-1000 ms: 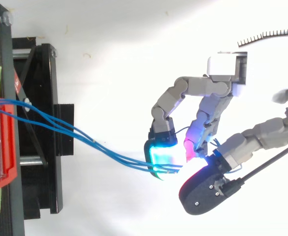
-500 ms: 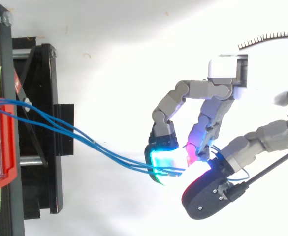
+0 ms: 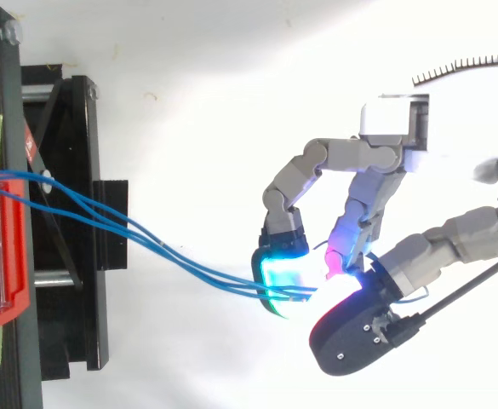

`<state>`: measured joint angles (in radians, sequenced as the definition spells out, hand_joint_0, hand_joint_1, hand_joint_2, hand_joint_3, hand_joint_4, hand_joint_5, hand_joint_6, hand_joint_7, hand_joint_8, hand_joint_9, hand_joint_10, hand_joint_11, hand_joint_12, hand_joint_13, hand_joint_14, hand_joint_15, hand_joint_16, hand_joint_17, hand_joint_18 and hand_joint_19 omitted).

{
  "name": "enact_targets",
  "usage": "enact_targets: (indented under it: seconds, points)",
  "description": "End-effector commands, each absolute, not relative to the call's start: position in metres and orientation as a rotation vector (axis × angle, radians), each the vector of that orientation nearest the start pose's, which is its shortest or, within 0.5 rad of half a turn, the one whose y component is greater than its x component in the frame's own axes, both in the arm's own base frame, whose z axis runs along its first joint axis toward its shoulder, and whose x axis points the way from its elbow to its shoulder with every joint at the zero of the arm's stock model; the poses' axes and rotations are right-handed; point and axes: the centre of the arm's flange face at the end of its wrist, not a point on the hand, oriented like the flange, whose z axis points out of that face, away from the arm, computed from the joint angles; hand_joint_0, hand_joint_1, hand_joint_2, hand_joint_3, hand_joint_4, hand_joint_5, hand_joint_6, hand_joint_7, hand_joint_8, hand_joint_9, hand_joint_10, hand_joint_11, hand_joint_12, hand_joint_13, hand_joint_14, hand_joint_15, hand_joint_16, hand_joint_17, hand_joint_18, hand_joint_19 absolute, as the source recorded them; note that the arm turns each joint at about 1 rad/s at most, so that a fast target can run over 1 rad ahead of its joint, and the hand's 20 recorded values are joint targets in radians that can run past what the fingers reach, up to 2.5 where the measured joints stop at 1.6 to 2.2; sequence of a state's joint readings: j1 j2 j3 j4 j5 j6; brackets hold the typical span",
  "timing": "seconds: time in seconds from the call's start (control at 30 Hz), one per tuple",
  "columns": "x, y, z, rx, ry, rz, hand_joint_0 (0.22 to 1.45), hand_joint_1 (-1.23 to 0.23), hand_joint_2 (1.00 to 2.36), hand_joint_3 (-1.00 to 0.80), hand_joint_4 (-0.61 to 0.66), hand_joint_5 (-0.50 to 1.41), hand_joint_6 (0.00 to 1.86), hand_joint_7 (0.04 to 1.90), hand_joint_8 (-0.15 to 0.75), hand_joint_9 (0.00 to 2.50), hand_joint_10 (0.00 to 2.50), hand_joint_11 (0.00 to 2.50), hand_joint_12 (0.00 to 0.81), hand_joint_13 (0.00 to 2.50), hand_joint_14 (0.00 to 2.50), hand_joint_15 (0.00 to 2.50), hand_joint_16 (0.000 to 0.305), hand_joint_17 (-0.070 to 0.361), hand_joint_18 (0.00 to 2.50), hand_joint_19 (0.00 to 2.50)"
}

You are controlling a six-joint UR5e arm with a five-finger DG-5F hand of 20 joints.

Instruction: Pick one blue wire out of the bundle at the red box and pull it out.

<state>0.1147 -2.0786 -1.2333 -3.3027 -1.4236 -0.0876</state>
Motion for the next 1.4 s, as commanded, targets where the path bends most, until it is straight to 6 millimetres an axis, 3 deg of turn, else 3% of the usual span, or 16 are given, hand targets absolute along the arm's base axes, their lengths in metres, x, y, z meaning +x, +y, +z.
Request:
enact_targets:
  seconds: [0.0,0.27,0.4,0.43,0.63,1.03,1.37]
  points:
    - [0.6666,-0.0719,0.3411,1.352,1.491,0.925,0.62,-0.85,1.0,-0.49,-0.02,-0.19,0.97,0.83,0.217,1.06,0.01,0.7,0.396,1.04,0.02,0.63,0.05,0.113,0.91,0.52]
    - [0.6656,-0.0749,0.3408,1.357,1.492,0.92,0.63,-0.95,1.0,-0.5,-0.01,-0.24,0.98,0.71,0.186,0.96,0.01,0.68,0.385,1.01,0.02,0.61,0.048,0.108,0.93,0.48]
    - [0.6655,-0.0759,0.3408,1.358,1.491,0.919,0.53,-0.78,1.0,-0.5,0.01,-0.21,0.96,0.75,0.242,1.07,0.01,0.7,0.403,1.02,0.02,0.62,0.051,0.115,0.92,0.52]
    - [0.6656,-0.0749,0.3408,1.357,1.492,0.92,0.52,-0.67,1.0,-0.5,0.02,-0.19,0.95,0.78,0.258,1.11,0.01,0.7,0.417,1.04,0.02,0.63,0.053,0.118,0.92,0.52]
    - [0.6656,-0.0749,0.3408,1.357,1.492,0.92,0.57,-0.52,1.0,-0.5,0.02,-0.16,0.93,0.9,0.257,1.19,0.01,0.71,0.405,1.04,0.02,0.64,0.05,0.113,0.89,0.58]
    - [0.6655,-0.0759,0.3408,1.358,1.491,0.919,0.63,-0.76,1.01,-0.29,0.02,-0.16,0.95,0.94,0.294,1.18,0.01,0.73,0.4,1.06,0.02,0.64,0.051,0.114,0.93,0.55]
    - [0.6654,-0.0769,0.3408,1.359,1.489,0.918,0.71,-0.81,1.01,-0.34,-0.09,-0.19,0.98,0.88,0.258,1.12,0.01,0.73,0.395,1.06,0.02,0.63,0.049,0.111,0.95,0.53]
